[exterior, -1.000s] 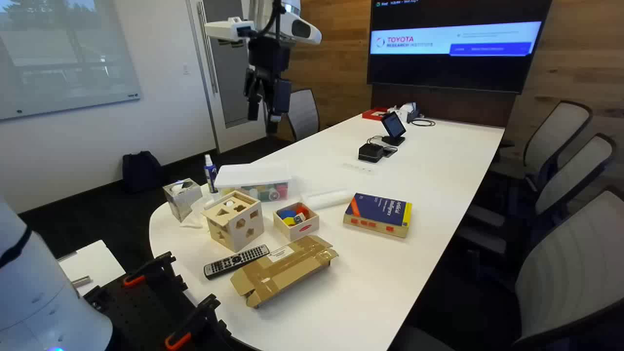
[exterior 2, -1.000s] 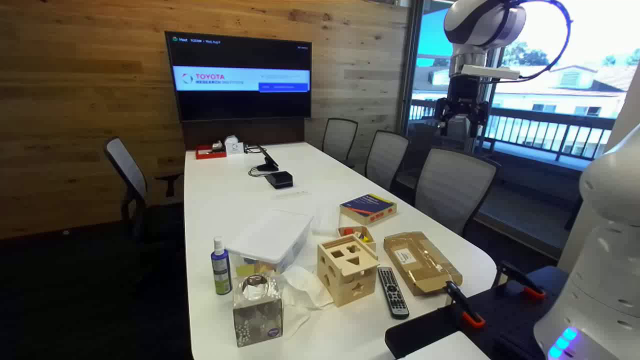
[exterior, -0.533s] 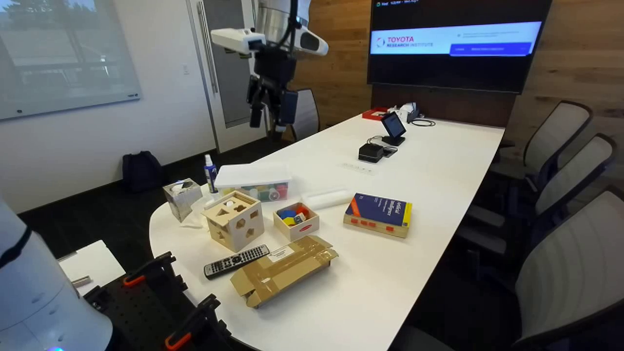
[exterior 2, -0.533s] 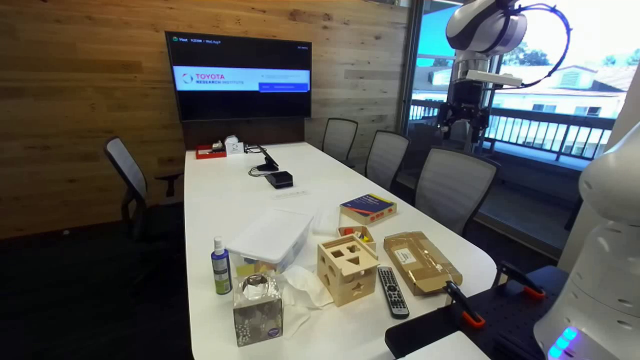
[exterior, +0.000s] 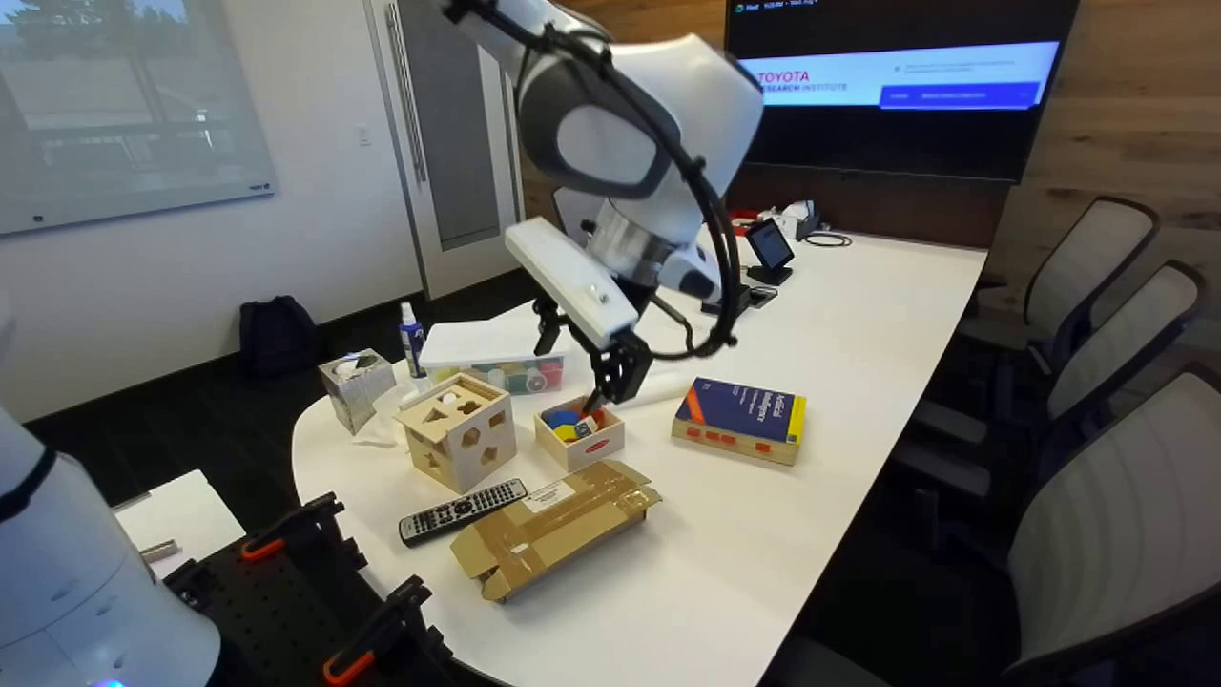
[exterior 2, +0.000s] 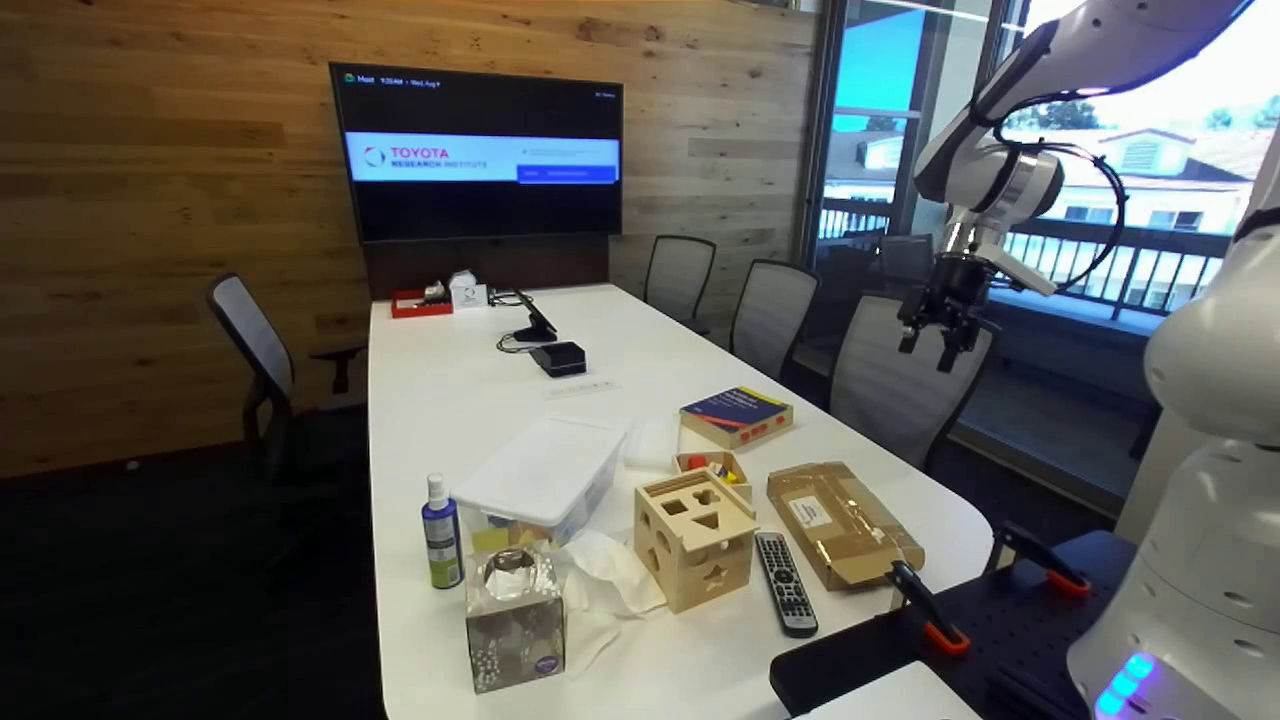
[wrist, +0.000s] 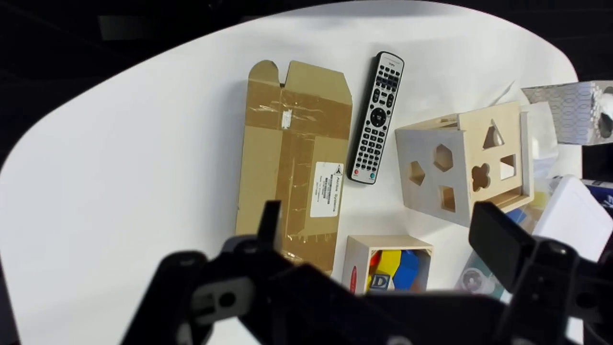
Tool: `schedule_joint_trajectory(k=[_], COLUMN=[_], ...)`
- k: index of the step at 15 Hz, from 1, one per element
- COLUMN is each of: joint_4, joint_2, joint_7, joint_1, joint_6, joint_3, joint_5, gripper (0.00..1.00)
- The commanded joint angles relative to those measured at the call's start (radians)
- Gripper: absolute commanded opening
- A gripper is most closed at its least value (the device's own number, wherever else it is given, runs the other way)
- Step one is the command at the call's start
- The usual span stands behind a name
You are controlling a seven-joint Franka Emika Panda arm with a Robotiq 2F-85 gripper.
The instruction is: Open the box on the table
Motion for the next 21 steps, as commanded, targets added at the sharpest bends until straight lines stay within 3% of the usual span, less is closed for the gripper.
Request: schedule_joint_trajectory(k=[1, 5, 11, 21], joint_4=[0.079, 0.181, 0.348, 0.531], joint_2=[0.215, 0.439, 0.681, 0.865], joint_7=[-0.181, -0.262, -0.241, -0.26], joint_1=[-0.067, -0.144, -0.237, -0.335], joint_6=[0.034, 0.063, 0.08, 0.038], joint_3=[0.052, 0.138, 0.223, 0.316], joint_5=[0.135, 0.197, 0.179, 0.178], gripper=[1.0, 1.0, 1.0, 1.0])
